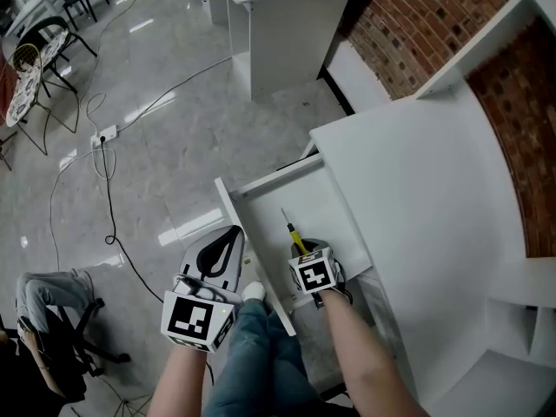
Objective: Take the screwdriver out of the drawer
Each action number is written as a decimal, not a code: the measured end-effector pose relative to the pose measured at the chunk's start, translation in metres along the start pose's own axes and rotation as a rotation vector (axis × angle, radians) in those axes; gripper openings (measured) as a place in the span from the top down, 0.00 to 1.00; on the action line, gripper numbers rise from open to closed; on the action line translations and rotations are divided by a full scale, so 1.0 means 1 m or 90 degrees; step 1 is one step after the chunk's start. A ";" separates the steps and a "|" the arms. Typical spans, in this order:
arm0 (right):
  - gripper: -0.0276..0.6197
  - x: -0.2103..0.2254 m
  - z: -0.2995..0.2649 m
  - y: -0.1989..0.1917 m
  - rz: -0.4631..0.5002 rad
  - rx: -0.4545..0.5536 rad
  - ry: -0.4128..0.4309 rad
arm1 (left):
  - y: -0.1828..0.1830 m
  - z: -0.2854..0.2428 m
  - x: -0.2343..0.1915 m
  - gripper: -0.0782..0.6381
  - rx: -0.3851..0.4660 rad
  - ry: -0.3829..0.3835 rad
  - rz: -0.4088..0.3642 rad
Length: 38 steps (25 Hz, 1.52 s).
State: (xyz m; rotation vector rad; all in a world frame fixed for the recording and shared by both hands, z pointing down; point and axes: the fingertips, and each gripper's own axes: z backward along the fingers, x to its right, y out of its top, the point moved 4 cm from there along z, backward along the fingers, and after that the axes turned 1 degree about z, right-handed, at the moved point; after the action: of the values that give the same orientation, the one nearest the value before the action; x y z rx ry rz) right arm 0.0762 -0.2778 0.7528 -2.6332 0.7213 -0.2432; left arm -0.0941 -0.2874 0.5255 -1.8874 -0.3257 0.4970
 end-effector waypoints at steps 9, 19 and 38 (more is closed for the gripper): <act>0.84 -0.009 0.085 0.041 0.066 0.090 -0.013 | 0.028 0.016 0.015 0.87 0.019 -0.020 -0.031; 0.83 -0.004 0.174 0.051 0.056 0.168 -0.045 | 0.072 0.030 0.033 0.87 0.059 -0.030 -0.043; 0.83 0.126 0.251 0.012 -0.070 0.218 -0.176 | 0.091 -0.033 0.101 0.87 0.054 -0.114 -0.070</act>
State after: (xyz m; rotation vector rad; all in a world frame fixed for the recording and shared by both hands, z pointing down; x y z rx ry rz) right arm 0.2447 -0.2700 0.5275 -2.3174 0.4027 -0.0275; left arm 0.0090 -0.3021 0.4324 -1.7357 -0.5160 0.5967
